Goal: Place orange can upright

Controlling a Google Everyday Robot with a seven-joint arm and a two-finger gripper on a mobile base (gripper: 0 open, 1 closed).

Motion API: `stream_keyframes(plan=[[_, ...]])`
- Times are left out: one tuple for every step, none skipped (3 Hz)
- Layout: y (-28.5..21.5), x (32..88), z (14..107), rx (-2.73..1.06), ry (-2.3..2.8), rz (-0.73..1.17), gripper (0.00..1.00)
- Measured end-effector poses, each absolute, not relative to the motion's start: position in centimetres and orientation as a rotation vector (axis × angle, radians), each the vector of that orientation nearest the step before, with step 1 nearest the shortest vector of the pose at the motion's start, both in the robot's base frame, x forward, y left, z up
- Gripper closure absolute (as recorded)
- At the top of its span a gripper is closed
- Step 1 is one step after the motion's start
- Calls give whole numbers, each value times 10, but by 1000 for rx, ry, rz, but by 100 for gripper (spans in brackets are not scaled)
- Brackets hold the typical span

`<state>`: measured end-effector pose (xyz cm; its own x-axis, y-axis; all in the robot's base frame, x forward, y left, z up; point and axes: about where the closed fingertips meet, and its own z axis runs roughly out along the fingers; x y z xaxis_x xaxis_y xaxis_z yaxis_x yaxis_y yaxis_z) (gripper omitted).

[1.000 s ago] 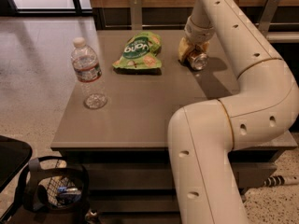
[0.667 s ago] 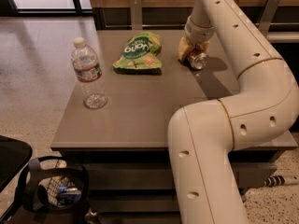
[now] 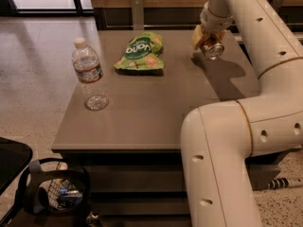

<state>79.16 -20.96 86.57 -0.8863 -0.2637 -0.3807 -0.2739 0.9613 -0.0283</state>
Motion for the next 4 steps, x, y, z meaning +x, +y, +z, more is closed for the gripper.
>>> stream_keyframes(plan=[[-229,791,888,-368,2647,71,100],[-247,789,908,-365,2562,125,100],[-275,783,932,-352,2466,168,100],[-292,775,945,-338,2433,171,100]])
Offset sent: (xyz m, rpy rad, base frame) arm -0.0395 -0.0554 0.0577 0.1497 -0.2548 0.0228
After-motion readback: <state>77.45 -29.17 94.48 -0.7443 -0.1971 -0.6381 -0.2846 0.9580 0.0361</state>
